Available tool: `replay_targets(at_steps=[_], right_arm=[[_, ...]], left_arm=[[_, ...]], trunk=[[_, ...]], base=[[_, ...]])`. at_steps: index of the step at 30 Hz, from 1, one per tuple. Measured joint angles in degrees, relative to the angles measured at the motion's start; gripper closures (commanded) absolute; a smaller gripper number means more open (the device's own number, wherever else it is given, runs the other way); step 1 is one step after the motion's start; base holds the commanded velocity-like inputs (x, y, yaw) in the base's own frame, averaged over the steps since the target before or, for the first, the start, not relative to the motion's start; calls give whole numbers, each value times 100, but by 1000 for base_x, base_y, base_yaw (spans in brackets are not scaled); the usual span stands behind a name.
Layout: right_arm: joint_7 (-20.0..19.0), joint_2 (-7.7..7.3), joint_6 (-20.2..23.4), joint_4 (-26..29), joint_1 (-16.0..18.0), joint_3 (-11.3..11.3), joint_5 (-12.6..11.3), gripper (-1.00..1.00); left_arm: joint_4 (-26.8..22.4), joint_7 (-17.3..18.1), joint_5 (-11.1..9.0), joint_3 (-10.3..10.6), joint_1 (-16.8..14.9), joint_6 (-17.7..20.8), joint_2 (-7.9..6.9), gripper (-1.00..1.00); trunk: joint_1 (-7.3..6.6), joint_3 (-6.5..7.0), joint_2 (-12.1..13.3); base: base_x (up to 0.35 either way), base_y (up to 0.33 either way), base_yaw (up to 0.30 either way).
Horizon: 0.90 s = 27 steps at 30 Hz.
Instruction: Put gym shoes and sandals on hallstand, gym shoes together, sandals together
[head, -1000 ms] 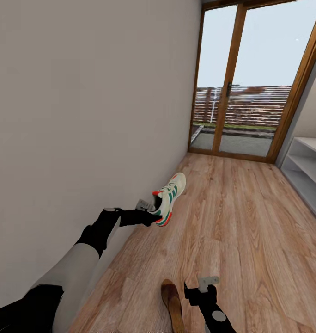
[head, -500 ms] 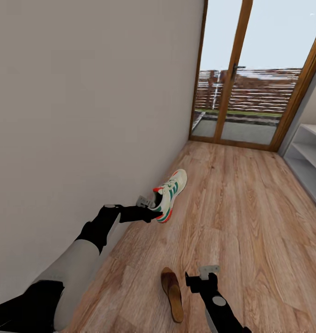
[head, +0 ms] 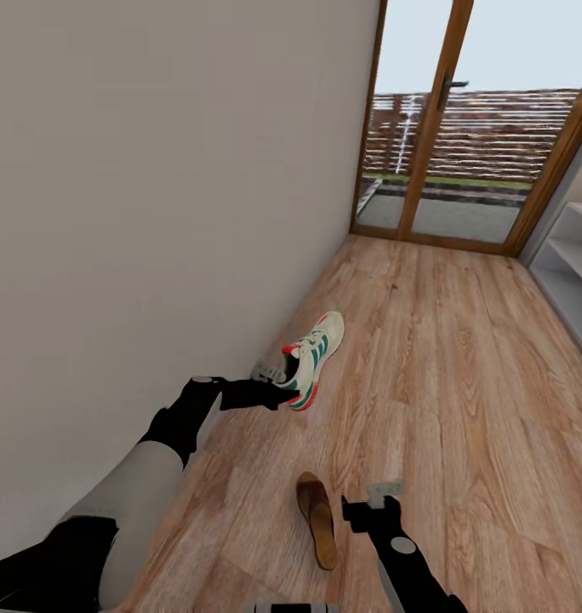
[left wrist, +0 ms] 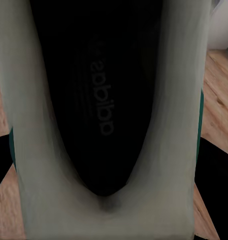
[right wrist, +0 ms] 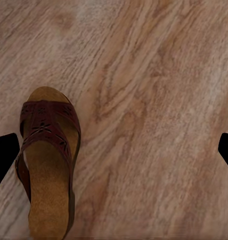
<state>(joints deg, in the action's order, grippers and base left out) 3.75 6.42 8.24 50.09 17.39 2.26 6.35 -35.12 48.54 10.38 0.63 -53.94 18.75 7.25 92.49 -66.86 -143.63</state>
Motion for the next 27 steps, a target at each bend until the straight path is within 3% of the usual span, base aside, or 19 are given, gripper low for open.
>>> replay_targets(at_steps=[19, 27], right_arm=[[0, -7, -23, -17, 0, -54, 14, -100], [0, -8, -37, -18, 0, -54, 17, -100]], left_arm=[[0, 2, -2, -15, 53, -7, 20, 100], [-7, 42, -30, -14, 57, -8, 45, 100]], trunk=[[49, -540, -26], [48, -542, -26]], base=[[0, 0, 0], [0, 0, 0]])
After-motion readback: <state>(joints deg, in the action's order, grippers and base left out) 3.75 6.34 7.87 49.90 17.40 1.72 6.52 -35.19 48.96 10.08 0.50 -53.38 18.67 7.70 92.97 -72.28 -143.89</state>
